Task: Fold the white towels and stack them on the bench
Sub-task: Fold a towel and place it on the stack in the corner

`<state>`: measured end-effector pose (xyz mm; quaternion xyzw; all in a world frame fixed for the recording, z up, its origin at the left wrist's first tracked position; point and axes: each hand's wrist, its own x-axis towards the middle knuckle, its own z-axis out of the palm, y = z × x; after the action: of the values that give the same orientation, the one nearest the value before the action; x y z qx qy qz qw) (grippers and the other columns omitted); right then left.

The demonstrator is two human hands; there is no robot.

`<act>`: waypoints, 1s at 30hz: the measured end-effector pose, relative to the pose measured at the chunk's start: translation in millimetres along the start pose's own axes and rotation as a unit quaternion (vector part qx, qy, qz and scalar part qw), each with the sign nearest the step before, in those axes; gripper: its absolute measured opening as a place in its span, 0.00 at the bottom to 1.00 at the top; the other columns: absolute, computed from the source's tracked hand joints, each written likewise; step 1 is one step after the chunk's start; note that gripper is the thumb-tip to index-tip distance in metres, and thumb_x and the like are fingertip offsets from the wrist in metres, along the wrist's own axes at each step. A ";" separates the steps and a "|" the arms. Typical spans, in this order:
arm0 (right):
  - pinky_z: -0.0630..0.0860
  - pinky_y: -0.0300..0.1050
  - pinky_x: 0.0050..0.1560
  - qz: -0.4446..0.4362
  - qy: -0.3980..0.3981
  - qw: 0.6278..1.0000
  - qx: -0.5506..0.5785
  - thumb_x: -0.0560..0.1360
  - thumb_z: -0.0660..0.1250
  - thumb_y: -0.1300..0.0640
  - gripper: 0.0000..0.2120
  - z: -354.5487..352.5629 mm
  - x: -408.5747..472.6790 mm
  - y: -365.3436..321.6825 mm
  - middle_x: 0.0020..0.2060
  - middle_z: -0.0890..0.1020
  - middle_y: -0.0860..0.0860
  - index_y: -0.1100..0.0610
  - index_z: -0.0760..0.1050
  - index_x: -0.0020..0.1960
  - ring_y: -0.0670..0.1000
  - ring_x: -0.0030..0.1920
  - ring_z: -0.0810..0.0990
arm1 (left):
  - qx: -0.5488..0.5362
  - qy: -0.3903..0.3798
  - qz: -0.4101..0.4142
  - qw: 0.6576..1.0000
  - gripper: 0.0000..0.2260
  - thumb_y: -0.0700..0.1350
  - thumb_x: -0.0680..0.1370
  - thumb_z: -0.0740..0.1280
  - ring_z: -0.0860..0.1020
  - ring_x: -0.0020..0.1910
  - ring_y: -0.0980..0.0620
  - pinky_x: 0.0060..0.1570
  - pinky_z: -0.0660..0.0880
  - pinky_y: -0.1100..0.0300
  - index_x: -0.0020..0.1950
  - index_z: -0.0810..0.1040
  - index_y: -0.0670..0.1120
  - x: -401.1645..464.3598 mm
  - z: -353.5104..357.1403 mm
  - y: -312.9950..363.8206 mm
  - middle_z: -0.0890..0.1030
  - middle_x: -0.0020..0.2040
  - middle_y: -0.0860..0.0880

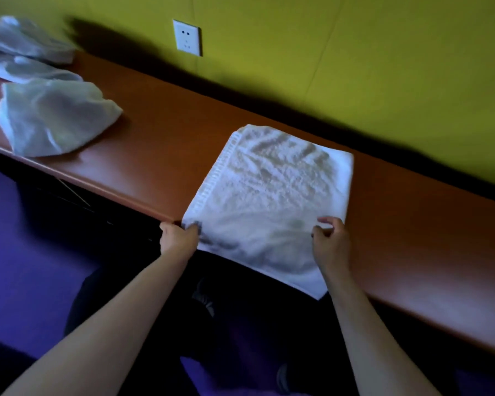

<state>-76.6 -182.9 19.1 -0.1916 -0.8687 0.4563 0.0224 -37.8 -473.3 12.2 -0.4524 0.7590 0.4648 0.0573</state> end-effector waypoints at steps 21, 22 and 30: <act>0.72 0.50 0.50 0.098 0.055 0.992 0.060 0.82 0.62 0.55 0.06 -52.7 -89.3 43.8 0.48 0.77 0.57 0.57 0.68 0.55 0.60 0.51 0.78 | -0.171 -0.066 0.076 0.980 0.14 0.41 0.77 0.71 0.84 0.45 0.43 0.40 0.83 0.51 0.59 0.72 0.41 -31.9 -31.7 -8.4 0.78 0.57 0.40; 0.72 0.51 0.50 0.085 0.073 0.991 0.079 0.81 0.63 0.55 0.06 -58.2 -89.6 43.6 0.47 0.78 0.56 0.57 0.68 0.55 0.61 0.50 0.78 | -0.181 -0.069 0.083 0.977 0.14 0.40 0.77 0.71 0.84 0.43 0.43 0.39 0.83 0.52 0.60 0.71 0.42 -36.8 -34.8 -9.2 0.78 0.57 0.40; 0.80 0.47 0.37 0.039 0.111 0.962 0.247 0.79 0.68 0.54 0.05 -94.6 -91.4 32.3 0.44 0.82 0.52 0.45 0.75 0.49 0.51 0.39 0.79 | -0.228 -0.116 0.128 0.958 0.08 0.37 0.80 0.64 0.83 0.32 0.46 0.38 0.82 0.54 0.50 0.83 0.44 -86.3 -49.5 -17.0 0.84 0.50 0.41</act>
<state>38.3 -124.5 60.7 -0.2630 -0.7128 0.6333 0.1475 41.7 -458.8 72.7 -0.2954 0.6727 0.6781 -0.0200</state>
